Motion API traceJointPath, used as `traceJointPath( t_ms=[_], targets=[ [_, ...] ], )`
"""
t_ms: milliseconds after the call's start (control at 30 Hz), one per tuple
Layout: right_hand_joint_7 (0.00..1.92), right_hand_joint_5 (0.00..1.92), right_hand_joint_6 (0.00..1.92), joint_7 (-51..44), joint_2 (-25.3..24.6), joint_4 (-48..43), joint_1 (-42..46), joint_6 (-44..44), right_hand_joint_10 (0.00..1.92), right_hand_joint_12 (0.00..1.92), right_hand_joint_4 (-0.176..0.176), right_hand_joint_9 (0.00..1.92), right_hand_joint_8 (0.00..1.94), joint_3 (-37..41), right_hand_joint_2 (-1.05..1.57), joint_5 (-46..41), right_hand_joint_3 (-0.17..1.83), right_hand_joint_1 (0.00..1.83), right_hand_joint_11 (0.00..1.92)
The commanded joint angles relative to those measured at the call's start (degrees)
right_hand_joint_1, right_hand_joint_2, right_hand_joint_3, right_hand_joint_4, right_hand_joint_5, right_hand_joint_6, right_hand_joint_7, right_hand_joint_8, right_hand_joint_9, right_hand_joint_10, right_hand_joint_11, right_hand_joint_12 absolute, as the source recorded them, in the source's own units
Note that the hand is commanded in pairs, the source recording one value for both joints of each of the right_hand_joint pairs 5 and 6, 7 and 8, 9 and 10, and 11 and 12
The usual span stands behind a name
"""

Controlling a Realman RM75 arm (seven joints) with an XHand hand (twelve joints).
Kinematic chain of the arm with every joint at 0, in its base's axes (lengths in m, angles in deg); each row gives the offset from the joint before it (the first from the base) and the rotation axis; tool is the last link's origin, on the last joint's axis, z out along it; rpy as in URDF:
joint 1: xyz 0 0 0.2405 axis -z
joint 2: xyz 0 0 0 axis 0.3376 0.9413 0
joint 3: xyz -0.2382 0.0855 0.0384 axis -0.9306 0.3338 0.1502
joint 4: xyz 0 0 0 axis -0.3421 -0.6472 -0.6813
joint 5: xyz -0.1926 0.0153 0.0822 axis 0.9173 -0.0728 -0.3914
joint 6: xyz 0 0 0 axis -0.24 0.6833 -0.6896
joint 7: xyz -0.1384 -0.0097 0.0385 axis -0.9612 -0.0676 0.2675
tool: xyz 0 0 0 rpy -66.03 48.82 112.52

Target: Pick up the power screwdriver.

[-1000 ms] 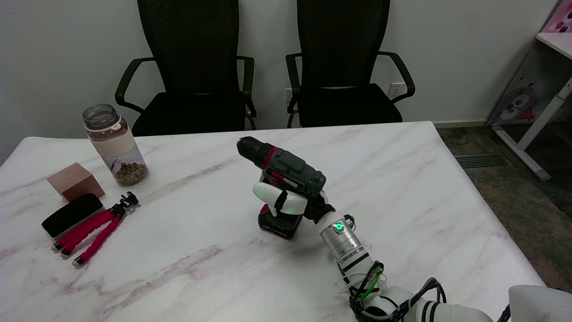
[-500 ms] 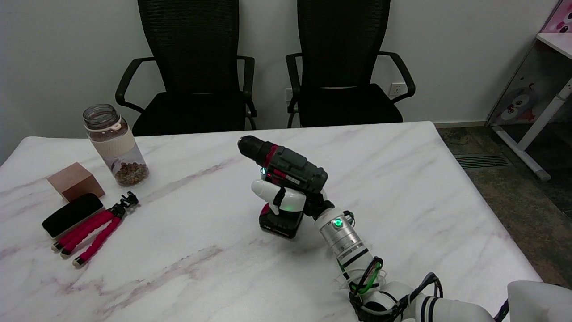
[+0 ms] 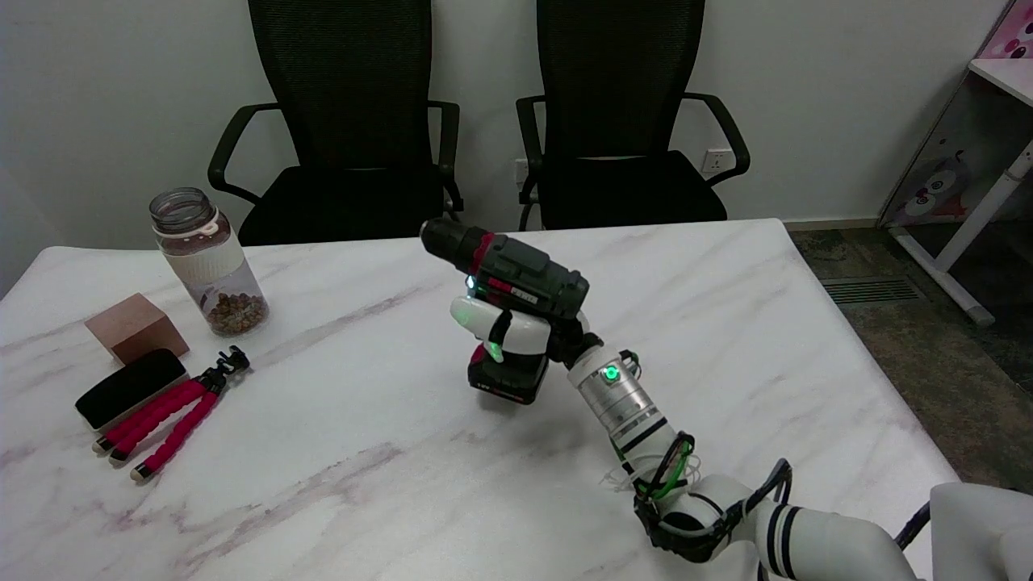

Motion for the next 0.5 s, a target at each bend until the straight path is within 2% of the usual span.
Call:
traceJointPath(
  t_ms=[33,500],
  targets=[
    [1.92,1.92,1.92,-7.02,6.45,11.89,-5.29,-6.45,1.92,1.92,0.176,1.92,1.92,2.10,0.83,0.10,0.59,0.82,1.92],
    [1.92,1.92,1.92,-10.36,10.36,23.72,-6.93,-11.92,1.92,1.92,0.176,1.92,1.92,9.24,0.82,0.10,0.63,0.83,1.92]
  ],
)
